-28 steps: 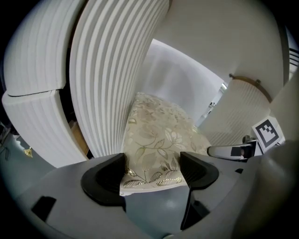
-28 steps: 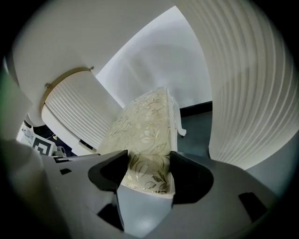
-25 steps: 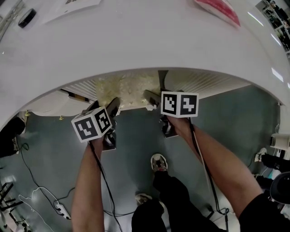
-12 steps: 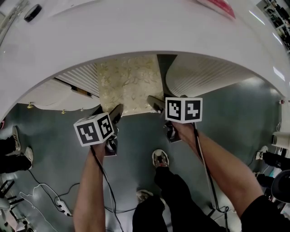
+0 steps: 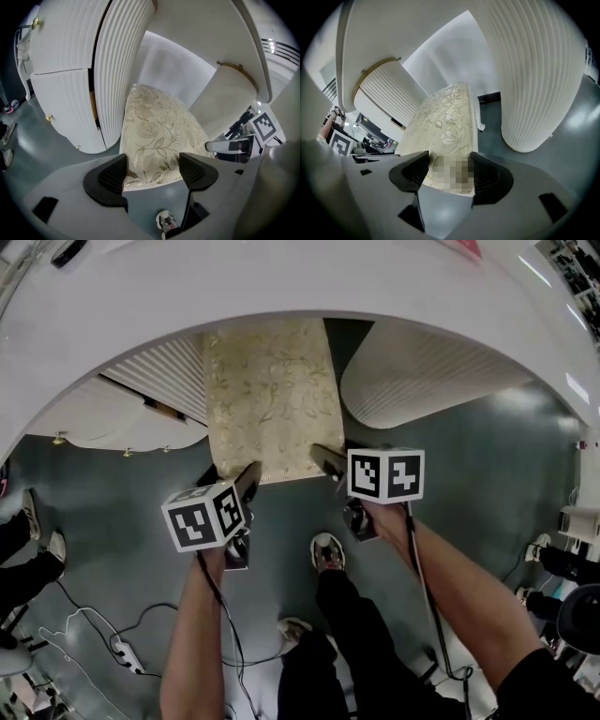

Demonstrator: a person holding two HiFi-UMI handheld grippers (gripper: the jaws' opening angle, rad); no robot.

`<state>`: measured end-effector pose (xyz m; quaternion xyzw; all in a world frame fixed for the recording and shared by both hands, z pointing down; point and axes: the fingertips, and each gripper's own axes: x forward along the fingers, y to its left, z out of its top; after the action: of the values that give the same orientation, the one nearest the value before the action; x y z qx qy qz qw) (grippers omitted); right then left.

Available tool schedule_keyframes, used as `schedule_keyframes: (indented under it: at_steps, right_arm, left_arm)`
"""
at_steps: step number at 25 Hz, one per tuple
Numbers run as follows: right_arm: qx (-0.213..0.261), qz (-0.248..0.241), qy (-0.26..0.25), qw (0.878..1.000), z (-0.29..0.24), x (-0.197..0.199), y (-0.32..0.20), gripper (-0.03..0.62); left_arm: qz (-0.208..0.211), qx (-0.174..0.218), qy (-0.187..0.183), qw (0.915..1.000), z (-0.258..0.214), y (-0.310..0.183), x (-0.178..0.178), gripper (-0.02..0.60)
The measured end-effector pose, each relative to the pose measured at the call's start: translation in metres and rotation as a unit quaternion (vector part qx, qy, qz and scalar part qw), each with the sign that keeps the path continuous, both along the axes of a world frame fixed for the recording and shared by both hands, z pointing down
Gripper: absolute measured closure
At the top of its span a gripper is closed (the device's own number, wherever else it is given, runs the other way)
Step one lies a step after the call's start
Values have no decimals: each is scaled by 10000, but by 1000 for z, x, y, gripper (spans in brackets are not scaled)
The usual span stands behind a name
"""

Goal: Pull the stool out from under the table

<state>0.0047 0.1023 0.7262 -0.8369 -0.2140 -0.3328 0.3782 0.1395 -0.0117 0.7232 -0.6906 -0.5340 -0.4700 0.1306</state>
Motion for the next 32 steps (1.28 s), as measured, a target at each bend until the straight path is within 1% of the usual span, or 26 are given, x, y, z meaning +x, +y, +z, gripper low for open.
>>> schedule_keyframes:
  at_steps: [3, 8, 10, 12, 14, 16, 18, 20, 23, 25, 27, 29, 32]
  right_arm:
    - [45, -17, -53, 10000, -6, -15, -11, 313]
    - [105, -86, -108, 9999, -5, -16, -16, 313]
    - [168, -110, -51, 9998, -4, -16, -15, 312]
    - [245, -257, -20, 9994, -6, -16, -17, 312]
    - [210, -568, -21, 9982, -11, -12, -16, 312]
    - [100, -765, -10, 9970, -14, -7, -3, 312]
    - [82, -761, 20, 9971, -16, 1, 18, 312]
    - [184, -728, 103, 9971, -17, 13, 36, 312]
    - [355, -841, 164, 9957, -18, 33, 52, 305]
    - [336, -925, 163, 9950, -20, 42, 57, 303]
    - [265, -977, 115, 9948, -20, 46, 61, 303]
    - [265, -949, 74, 9951, -15, 46, 64, 303]
    - [387, -815, 110, 9959, -12, 49, 69, 303]
  left_arm:
    - [63, 72, -37, 9999, -8, -9, -15, 219]
    - [54, 117, -89, 9999, -6, -15, -16, 219]
    - [31, 71, -189, 9998, -5, -16, -15, 219]
    - [15, 52, -416, 9991, -6, -21, -13, 224]
    - [79, 57, -668, 9977, -12, -24, -8, 235]
    - [239, 66, -773, 9967, -17, -22, 2, 235]
    - [348, 95, -811, 9960, -17, -12, 16, 235]
    - [429, 109, -849, 9954, -17, 6, 29, 233]
    - [603, 258, -732, 9952, -15, 31, 45, 210]
    - [676, 337, -602, 9953, -17, 43, 55, 202]
    - [662, 337, -483, 9961, -20, 51, 65, 202]
    - [663, 392, -373, 9963, -19, 55, 70, 204]
    - [817, 526, -432, 9943, -12, 61, 69, 203]
